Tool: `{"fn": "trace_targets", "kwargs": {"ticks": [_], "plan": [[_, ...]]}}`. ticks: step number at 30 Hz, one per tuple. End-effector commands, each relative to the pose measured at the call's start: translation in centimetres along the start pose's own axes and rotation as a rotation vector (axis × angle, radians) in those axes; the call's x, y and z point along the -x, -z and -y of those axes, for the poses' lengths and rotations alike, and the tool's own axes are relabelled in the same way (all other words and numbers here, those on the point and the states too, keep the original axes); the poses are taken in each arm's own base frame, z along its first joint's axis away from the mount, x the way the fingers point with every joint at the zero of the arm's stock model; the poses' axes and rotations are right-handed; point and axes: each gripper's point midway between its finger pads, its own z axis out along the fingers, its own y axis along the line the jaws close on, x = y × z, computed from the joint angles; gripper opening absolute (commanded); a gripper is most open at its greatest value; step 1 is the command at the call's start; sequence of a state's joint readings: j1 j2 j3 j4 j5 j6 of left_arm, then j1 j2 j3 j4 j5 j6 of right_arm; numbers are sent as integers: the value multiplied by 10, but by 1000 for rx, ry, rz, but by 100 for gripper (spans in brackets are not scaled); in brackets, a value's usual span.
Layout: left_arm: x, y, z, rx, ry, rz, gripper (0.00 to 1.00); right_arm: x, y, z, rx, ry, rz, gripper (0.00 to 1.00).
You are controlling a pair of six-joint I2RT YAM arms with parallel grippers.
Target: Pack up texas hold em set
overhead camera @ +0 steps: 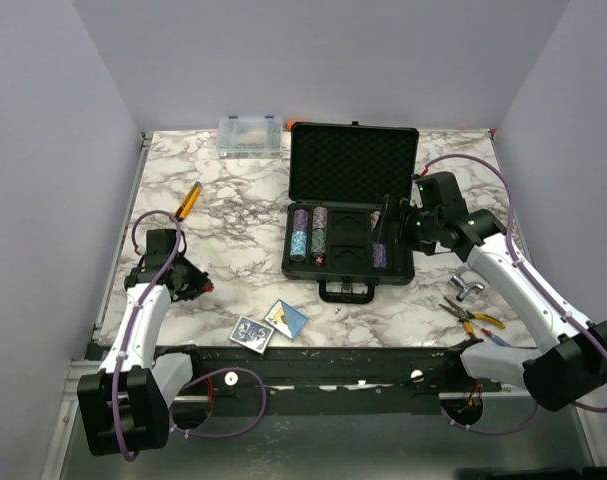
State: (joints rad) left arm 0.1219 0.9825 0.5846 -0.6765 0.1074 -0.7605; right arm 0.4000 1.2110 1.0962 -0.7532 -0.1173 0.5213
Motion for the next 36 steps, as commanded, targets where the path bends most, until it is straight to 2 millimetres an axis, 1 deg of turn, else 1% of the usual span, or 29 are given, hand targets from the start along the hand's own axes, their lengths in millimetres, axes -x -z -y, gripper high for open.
{"fn": "trace_targets", "kwargs": {"ticks": [1,4,5,10,15,19,25,31,36], "plan": [[-17,9,25,-110,-91,-59,0,-6,5,-10,54,-53,-10,100],[-25,15,36,-146,-137,-77,0,-8,4,-11,60,-74,-15,100],[-33,17,41,-162,-174,-93,0,-8,4,-12,62,-80,-17,100],[-51,24,59,-202,-244,-131,0,-10,4,-14,68,-108,-21,100],[-59,33,81,-250,-332,-145,0,-12,5,-12,70,-128,-14,100],[-68,35,95,-264,-388,-171,0,-14,6,-12,72,-134,-10,100],[-83,40,122,-298,-467,-204,0,-13,10,-11,67,-136,5,100],[-95,41,149,-326,-509,-220,0,-16,13,-7,52,-136,8,100],[-101,36,169,-324,-539,-234,0,-19,16,-3,41,-128,5,100]]}}
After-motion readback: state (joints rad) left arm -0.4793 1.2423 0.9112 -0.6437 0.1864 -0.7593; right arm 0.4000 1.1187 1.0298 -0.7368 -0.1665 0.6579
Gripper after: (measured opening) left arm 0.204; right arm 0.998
